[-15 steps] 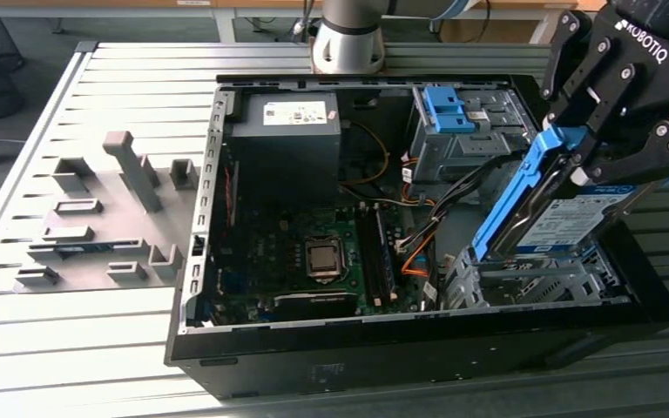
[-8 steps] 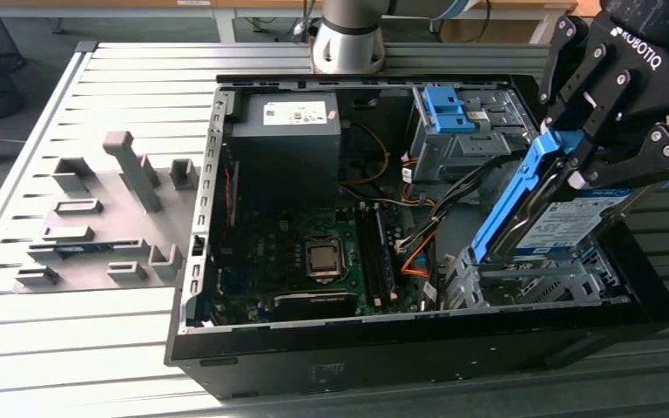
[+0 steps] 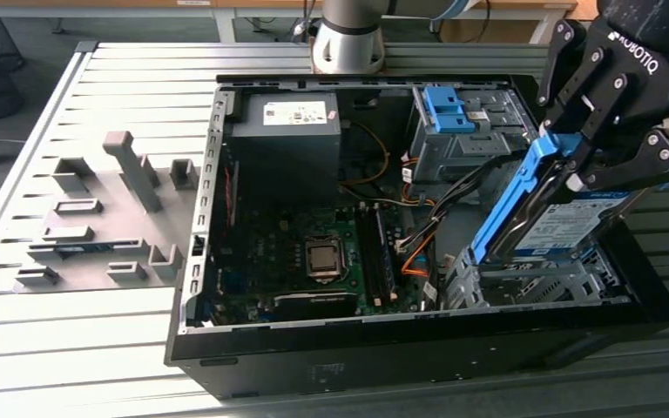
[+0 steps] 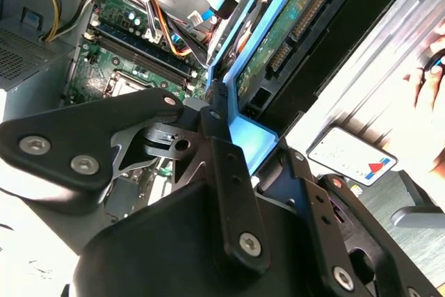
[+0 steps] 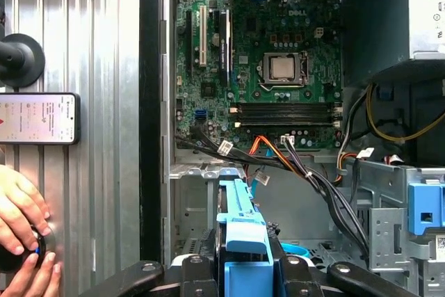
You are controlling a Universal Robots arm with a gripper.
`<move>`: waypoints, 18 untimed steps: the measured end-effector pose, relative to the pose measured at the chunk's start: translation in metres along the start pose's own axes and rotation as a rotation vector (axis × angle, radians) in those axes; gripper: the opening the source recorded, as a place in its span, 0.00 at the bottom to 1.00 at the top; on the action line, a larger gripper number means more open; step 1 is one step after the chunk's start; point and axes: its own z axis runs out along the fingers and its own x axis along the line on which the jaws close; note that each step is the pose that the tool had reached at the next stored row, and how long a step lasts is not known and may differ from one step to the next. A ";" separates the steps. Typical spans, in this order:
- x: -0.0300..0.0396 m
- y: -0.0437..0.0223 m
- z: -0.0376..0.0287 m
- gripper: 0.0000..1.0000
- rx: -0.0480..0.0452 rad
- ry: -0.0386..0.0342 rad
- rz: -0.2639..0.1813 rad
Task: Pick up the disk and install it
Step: 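Insert the disk into the insertion slot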
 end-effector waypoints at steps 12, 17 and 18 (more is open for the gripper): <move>0.0001 0.0000 0.0062 0.37 0.0000 -0.0001 0.000; 0.0001 0.0000 0.0063 0.37 0.0000 0.0000 0.000; 0.0001 0.0000 0.0063 0.37 0.0000 -0.0001 0.000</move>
